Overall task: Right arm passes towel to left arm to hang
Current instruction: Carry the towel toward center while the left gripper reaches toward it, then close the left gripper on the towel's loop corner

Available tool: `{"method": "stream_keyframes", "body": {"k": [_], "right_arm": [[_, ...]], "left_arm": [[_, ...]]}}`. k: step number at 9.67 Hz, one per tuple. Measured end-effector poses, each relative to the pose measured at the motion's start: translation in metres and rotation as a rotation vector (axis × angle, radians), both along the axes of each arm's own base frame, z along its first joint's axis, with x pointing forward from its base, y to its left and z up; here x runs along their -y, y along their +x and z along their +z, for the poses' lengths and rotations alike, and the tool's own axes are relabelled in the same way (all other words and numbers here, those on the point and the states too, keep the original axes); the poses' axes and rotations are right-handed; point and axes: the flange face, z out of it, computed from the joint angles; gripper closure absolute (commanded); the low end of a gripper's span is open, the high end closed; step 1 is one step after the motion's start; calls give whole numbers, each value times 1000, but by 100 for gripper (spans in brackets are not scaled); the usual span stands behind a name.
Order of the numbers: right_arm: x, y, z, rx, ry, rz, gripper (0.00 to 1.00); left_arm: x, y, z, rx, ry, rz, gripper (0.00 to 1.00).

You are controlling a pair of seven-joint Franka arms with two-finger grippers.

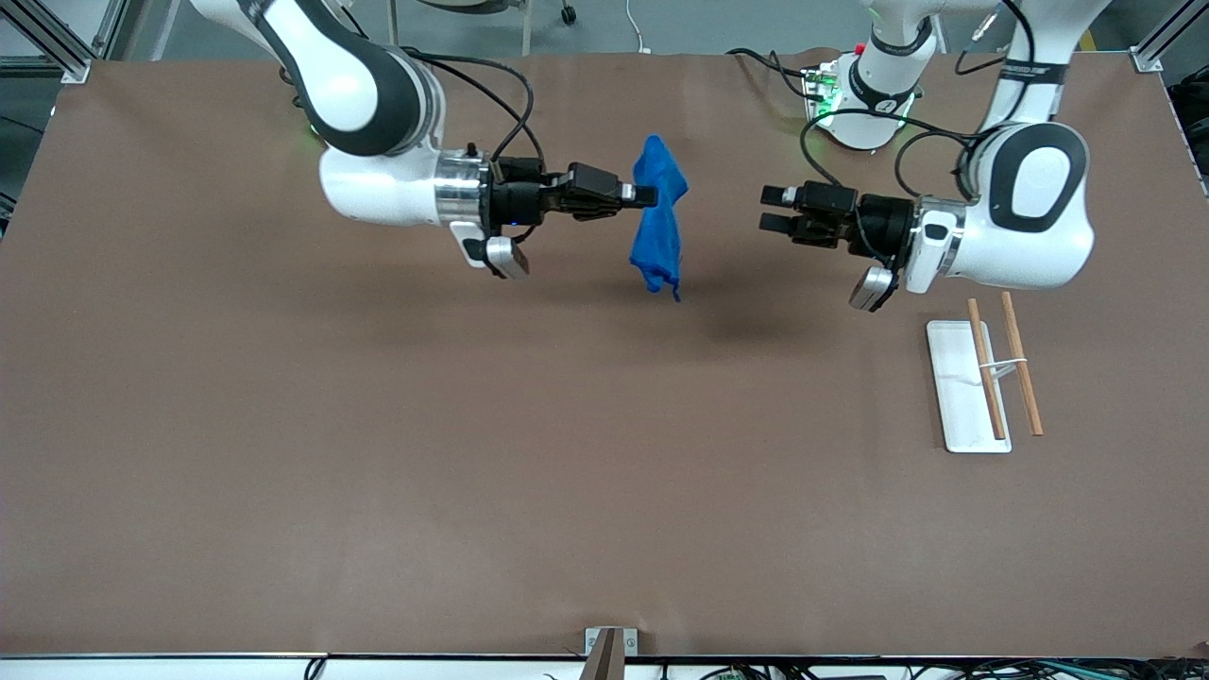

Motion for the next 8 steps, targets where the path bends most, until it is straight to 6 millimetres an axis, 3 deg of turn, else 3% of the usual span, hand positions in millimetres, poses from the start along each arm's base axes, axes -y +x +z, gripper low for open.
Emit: {"method": "stream_keyframes", "body": {"k": [2, 8], "right_arm": [[-19, -10, -23, -10, 49, -19, 100], [-31, -12, -14, -24, 97, -24, 100]], "left_arm": [[13, -5, -10, -25, -73, 80, 1], [30, -27, -41, -5, -184, 273, 2]]}}
